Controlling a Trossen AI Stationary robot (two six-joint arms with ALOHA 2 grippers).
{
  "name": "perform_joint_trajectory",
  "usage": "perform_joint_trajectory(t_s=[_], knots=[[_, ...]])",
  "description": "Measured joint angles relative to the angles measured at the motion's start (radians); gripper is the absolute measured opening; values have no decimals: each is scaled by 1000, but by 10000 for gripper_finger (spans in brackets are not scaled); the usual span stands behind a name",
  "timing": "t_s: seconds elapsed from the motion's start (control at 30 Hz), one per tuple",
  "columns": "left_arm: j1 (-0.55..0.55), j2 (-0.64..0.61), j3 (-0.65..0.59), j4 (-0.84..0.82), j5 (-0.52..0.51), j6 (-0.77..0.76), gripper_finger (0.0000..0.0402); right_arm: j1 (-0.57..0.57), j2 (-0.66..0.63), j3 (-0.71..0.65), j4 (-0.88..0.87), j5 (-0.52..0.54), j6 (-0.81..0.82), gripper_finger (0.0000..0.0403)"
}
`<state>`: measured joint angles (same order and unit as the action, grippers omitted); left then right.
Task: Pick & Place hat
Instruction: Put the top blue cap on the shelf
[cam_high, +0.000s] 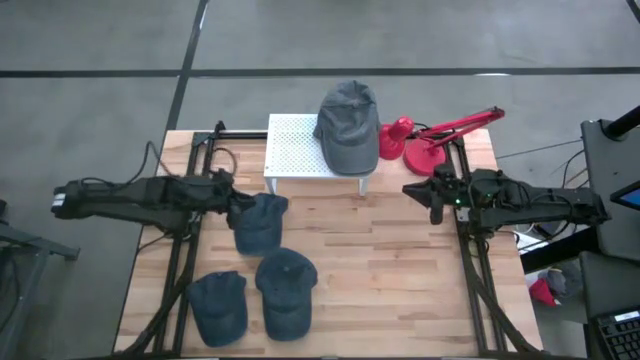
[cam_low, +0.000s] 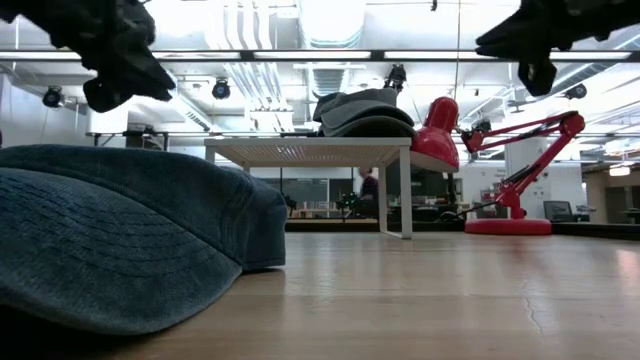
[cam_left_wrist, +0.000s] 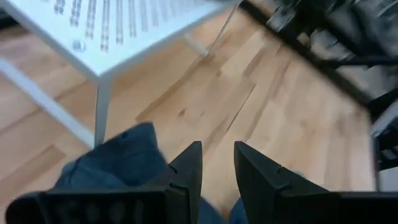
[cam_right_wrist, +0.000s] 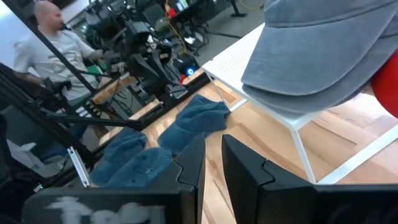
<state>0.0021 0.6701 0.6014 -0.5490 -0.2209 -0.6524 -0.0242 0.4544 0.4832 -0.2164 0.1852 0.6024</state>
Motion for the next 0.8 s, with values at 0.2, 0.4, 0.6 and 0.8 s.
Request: perform_joint_trajectory(t_s=[0.2, 0.4, 0.6, 0.8], knots=[[-16, 182, 100, -89, 3, -87, 94, 0, -106, -53, -2, -2, -4, 52], [-26, 357, 221, -260, 3, -250, 94, 0, -191, -84, -4, -11, -28, 52], [-31, 489, 318, -373, 11, -448, 94, 0, -256, -112, -5, -14, -38, 52], [-31, 547, 329, -357, 41, -525, 94, 0, -316, -159, -5, -14, -37, 52]])
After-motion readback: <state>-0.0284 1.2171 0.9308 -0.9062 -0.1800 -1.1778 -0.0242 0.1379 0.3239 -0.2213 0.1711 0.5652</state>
